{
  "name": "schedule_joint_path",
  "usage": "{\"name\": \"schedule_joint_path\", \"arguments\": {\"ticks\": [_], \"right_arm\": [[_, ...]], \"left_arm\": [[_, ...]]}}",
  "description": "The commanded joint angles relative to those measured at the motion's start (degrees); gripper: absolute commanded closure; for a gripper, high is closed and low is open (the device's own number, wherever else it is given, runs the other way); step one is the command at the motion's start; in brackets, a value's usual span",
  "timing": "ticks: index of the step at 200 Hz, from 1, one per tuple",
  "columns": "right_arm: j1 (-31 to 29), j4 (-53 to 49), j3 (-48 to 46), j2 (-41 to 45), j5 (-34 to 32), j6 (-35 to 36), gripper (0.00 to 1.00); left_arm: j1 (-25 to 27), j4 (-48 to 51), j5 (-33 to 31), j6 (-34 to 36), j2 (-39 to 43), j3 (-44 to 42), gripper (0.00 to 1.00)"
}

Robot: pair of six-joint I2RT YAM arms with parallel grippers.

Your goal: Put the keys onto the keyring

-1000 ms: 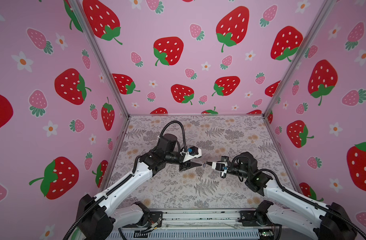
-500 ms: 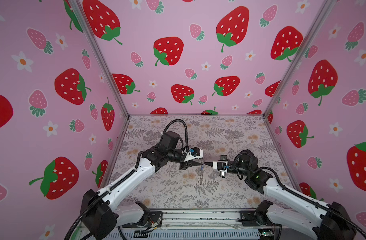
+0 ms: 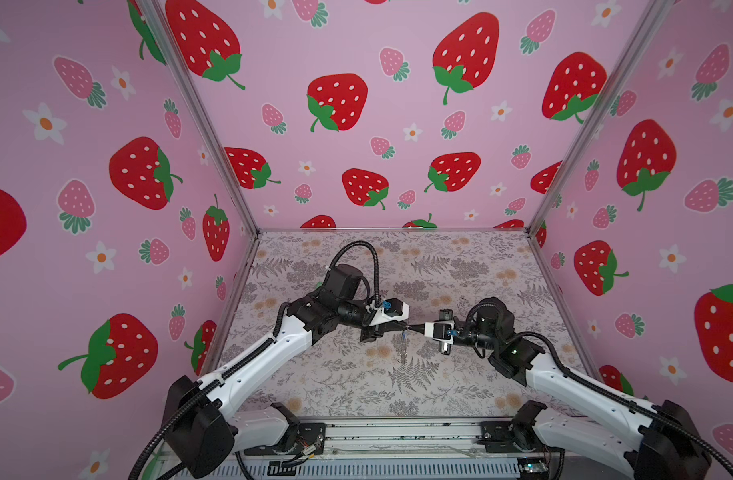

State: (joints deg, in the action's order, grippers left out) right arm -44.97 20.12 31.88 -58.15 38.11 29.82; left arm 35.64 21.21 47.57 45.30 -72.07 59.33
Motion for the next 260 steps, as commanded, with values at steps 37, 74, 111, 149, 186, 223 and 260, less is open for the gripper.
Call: {"name": "schedule_joint_path", "arguments": {"ticks": [37,74,111,149,186,223,260], "right_arm": [[0.17,-0.61,2.07,-0.14,-1.76,-0.81,0.80],[0.24,-3.18,1.50,3.17,-6.71,-0.12,0.74],[0.24,-3.94,1.38,5.06,-6.85,-1.66,0.74],[0.28,-3.97,1.61,5.17,-4.58,-2.93,0.75],[0.29,-3.36,1.56,4.52,-3.92,-3.63,0.83],[0.27,-2.28,1.55,4.23,-3.84,-4.34,0.85],[0.26,-1.75,1.64,3.47,-2.89,-4.79,0.84]], "left_arm": [[0.73,4.58,0.26,2.05,-0.69,4.34,1.00],[2.33,14.78,-8.09,1.81,-3.15,10.80,1.00],[5.95,25.21,-18.11,0.61,-6.93,19.53,1.00],[8.74,30.20,-24.22,-2.08,-9.80,25.49,1.00],[9.85,31.71,-25.48,-2.83,-10.19,27.83,1.00],[11.01,31.68,-26.31,-2.64,-9.75,28.20,1.00],[11.67,31.35,-26.74,-3.17,-9.82,28.73,1.00]]}}
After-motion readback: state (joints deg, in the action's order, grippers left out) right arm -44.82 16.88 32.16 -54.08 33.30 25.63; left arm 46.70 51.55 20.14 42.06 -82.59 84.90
